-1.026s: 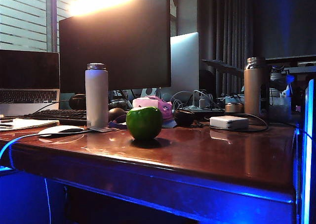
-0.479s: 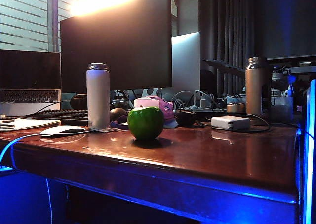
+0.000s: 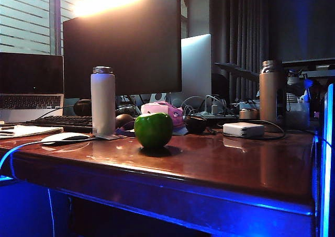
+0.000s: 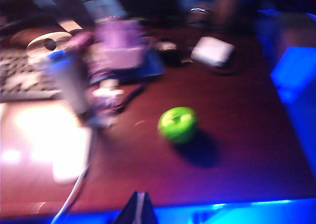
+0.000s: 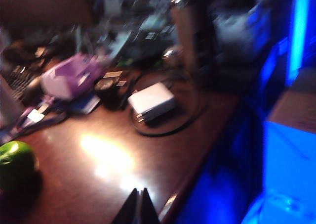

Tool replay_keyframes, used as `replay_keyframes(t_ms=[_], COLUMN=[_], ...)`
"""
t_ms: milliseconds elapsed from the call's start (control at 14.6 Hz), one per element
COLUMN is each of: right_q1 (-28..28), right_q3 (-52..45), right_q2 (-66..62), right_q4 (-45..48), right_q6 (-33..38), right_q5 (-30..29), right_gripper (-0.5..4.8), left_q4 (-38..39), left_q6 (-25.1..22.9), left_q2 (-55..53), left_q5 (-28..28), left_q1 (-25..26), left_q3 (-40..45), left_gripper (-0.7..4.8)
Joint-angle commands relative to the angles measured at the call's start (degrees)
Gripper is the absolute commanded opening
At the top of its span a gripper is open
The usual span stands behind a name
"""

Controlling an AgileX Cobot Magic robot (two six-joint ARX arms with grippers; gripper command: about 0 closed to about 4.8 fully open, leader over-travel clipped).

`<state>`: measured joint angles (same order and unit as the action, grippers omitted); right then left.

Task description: Stack the black thermos bottle cap from the table onto the green apple.

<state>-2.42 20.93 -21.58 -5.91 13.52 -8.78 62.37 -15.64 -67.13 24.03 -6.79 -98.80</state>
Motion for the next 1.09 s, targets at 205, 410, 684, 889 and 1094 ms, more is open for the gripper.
replay_keyframes(t_ms=[205, 410, 684, 889, 1094], right_q1=[0.1, 0.9, 3.6, 5.4, 9.3], right_q3=[16.9, 27.0, 32.7, 32.9, 38.8], right_q2=[-24.0, -40.1, -50.8, -51.9, -58.2], right_q4=[0.2, -0.3, 3.4, 9.7, 12.0], right_q6=[-0.1, -3.4, 0.2, -4.2, -14.6], right_q5=[-8.8, -19.1, -29.1, -24.7, -14.0], right_gripper=[-0.05, -0.05, -0.05, -0.05, -0.05], left_q4=[-4.8, -5.3, -5.0, -4.8, -4.6], left_q6=[1.0, 1.1, 1.1, 1.1, 1.1], left_q2=[-1.4, -1.5, -1.4, -1.5, -1.5], left_q5=[-1.3, 6.3, 6.6, 6.7, 6.7], left_q1=[-4.2, -5.2, -5.0, -5.1, -5.1], left_q3=[-0.4, -0.4, -0.4, -0.2, -0.2], left_gripper=[-0.03, -0.03, -0.03, -0.03, -0.03])
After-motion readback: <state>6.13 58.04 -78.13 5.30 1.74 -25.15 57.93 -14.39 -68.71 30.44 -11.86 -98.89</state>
